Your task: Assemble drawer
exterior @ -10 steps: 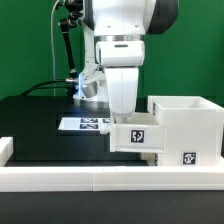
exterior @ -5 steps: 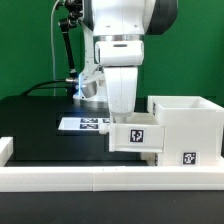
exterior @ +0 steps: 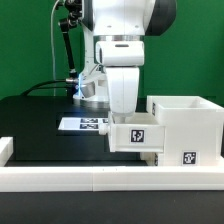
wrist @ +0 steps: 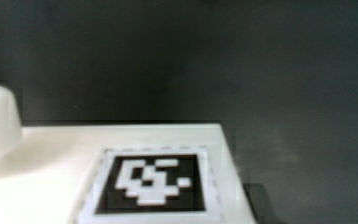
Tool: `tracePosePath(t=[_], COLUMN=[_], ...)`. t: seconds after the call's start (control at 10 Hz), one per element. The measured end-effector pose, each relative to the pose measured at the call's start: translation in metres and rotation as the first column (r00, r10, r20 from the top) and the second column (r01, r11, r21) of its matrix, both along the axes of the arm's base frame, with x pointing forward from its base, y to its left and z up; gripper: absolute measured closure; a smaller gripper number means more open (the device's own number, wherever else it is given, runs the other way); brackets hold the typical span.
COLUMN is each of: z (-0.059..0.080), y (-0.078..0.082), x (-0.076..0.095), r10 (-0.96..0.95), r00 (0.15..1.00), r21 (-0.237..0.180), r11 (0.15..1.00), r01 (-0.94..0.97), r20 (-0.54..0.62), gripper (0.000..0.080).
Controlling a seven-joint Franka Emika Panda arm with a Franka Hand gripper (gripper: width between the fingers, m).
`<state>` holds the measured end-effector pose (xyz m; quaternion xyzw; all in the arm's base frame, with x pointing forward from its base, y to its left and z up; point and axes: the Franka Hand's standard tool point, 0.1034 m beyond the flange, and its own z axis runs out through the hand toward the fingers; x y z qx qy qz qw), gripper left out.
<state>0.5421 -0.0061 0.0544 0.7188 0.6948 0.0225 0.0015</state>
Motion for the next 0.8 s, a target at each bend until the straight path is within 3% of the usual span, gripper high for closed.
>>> tracePosePath(t=[0.8], z=[-0.0001], y=[0.0015], x=[-0.0014], r10=[0.004], r00=[1.0], r21=[-0.005], r11=[1.0], r01=[-0.004], r20=[-0.021], gripper=[0.0757])
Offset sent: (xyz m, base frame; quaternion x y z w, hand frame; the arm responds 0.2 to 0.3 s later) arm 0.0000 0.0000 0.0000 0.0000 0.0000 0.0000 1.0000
